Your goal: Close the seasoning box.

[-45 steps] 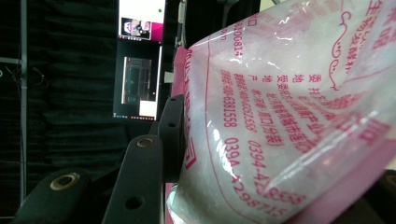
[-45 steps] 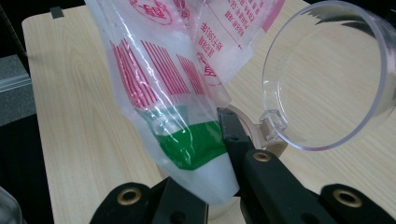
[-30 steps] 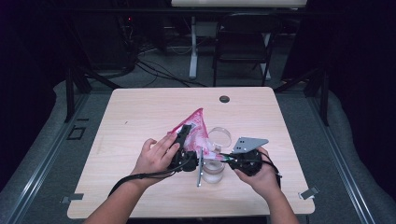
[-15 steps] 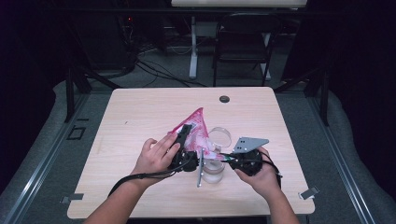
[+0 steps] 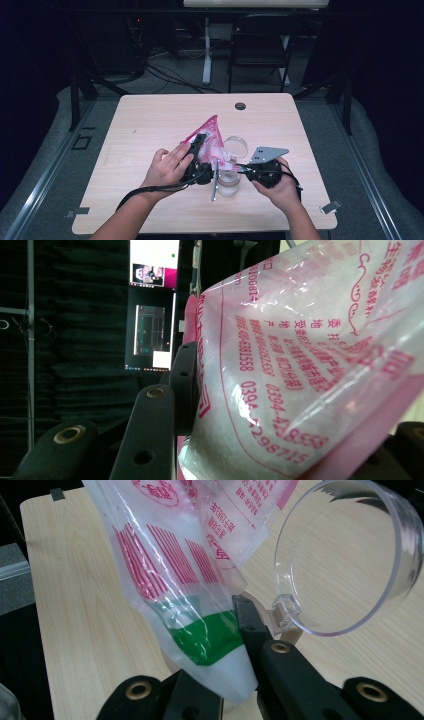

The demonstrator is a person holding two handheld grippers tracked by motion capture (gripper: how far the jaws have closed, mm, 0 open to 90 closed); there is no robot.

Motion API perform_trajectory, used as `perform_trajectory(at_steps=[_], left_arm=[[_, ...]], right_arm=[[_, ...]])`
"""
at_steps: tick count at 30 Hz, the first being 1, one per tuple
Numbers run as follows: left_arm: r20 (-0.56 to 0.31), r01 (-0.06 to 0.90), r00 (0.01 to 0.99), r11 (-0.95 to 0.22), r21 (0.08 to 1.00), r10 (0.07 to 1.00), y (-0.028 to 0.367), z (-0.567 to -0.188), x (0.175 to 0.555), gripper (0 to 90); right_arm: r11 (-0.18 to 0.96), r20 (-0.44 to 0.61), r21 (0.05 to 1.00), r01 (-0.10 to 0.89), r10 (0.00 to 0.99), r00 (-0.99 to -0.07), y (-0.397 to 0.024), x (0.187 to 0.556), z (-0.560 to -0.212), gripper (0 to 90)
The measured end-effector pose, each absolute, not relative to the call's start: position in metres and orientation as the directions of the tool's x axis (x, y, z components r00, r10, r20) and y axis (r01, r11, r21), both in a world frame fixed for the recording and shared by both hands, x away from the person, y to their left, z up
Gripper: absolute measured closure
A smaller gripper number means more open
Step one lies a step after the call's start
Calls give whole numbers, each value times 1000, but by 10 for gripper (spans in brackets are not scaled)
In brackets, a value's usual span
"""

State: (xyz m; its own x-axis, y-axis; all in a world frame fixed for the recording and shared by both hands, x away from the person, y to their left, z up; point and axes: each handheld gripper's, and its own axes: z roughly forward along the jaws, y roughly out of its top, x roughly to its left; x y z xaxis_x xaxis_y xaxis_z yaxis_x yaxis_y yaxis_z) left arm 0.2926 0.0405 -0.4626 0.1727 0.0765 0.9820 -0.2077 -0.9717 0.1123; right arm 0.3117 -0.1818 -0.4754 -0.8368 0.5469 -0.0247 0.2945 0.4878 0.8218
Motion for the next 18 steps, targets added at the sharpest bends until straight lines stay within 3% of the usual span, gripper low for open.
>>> perform_trajectory(at_steps=[18], left_arm=[[984, -207, 165, -973, 103, 69, 39, -462, 291, 649]], right_arm=[[489, -33, 821, 293, 554, -832, -183, 312, -475, 900]])
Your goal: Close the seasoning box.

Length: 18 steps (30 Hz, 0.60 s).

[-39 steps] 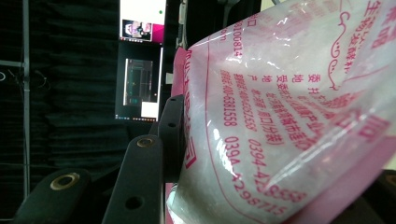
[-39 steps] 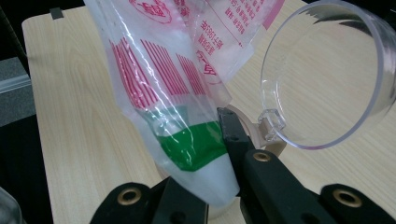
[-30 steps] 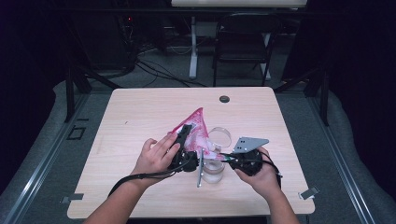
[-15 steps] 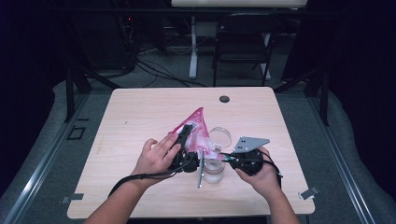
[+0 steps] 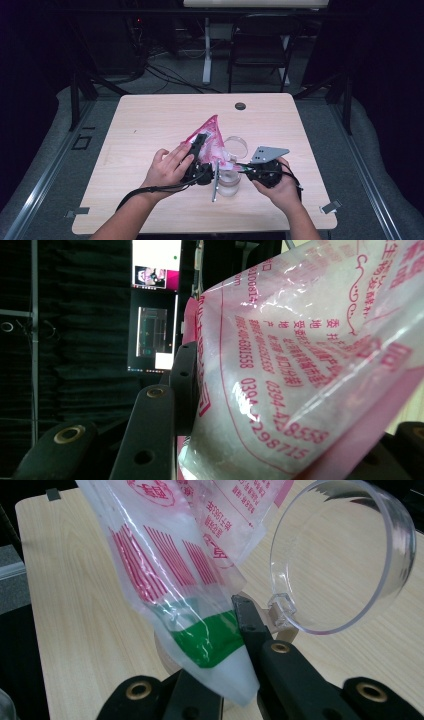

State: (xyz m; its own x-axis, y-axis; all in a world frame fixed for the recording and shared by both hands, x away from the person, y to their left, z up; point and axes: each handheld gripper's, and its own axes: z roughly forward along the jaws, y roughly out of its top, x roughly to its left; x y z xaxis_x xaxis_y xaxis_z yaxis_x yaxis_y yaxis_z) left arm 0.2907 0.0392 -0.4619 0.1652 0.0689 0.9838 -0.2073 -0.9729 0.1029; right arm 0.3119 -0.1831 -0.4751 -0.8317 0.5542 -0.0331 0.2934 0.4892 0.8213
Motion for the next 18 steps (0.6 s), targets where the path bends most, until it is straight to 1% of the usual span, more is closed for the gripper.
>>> perform_trajectory(at_steps=[6, 18], left_arm=[[983, -207, 171, -972, 108, 73, 39, -463, 291, 649], [986, -214, 149, -972, 100, 69, 38, -461, 289, 649]], right_arm=[[490, -34, 821, 294, 556, -831, -184, 312, -475, 900], [485, -32, 824, 293, 556, -830, -184, 312, -475, 900]])
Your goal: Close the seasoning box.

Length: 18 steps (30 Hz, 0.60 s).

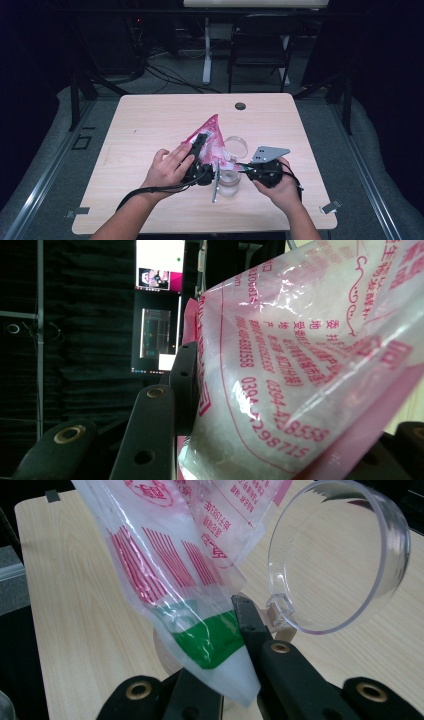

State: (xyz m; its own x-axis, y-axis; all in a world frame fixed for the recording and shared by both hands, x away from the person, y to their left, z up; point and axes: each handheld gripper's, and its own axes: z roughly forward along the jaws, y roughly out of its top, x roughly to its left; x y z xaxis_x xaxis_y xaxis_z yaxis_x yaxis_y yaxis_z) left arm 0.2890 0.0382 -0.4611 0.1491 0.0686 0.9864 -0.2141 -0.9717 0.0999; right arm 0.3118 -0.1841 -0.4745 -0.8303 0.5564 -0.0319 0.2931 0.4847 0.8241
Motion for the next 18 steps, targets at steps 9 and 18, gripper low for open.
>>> perform_trajectory(at_steps=[9, 18], left_arm=[[988, -214, 140, -972, 95, 65, 38, -460, 288, 649], [988, -220, 136, -971, 97, 68, 38, -459, 287, 647]], right_arm=[[483, -33, 826, 291, 556, -830, -184, 311, -474, 900], [483, -32, 826, 291, 555, -831, -184, 311, -474, 900]])
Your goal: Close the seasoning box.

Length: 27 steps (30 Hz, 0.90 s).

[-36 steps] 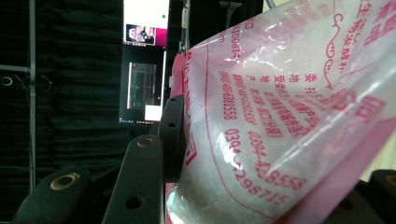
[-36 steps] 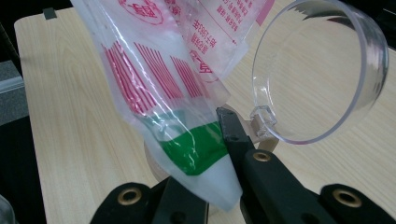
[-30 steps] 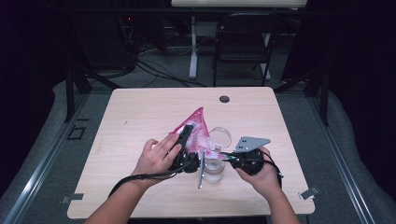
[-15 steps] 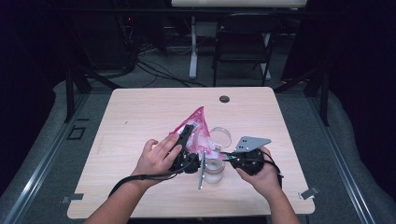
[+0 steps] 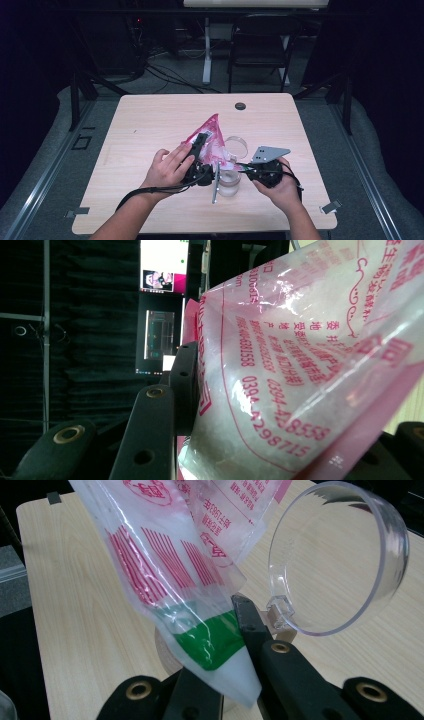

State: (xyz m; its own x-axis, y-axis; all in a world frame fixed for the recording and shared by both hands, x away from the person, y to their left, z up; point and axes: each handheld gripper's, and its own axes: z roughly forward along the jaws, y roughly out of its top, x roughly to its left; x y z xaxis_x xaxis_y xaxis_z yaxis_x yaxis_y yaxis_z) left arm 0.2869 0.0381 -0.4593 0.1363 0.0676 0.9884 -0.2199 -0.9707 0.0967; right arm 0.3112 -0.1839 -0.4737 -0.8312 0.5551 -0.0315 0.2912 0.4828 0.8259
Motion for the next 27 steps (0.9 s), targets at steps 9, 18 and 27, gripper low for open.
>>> perform_trajectory(at_steps=[9, 18, 27], left_arm=[[989, -224, 135, -970, 97, 67, 37, -459, 286, 645], [990, -228, 130, -970, 90, 62, 38, -459, 285, 645], [990, -230, 129, -969, 89, 61, 39, -460, 284, 645]], right_arm=[[480, -30, 826, 295, 561, -828, -185, 312, -474, 900], [480, -32, 826, 296, 563, -826, -185, 312, -474, 900], [482, -30, 824, 298, 561, -827, -185, 312, -475, 900]])
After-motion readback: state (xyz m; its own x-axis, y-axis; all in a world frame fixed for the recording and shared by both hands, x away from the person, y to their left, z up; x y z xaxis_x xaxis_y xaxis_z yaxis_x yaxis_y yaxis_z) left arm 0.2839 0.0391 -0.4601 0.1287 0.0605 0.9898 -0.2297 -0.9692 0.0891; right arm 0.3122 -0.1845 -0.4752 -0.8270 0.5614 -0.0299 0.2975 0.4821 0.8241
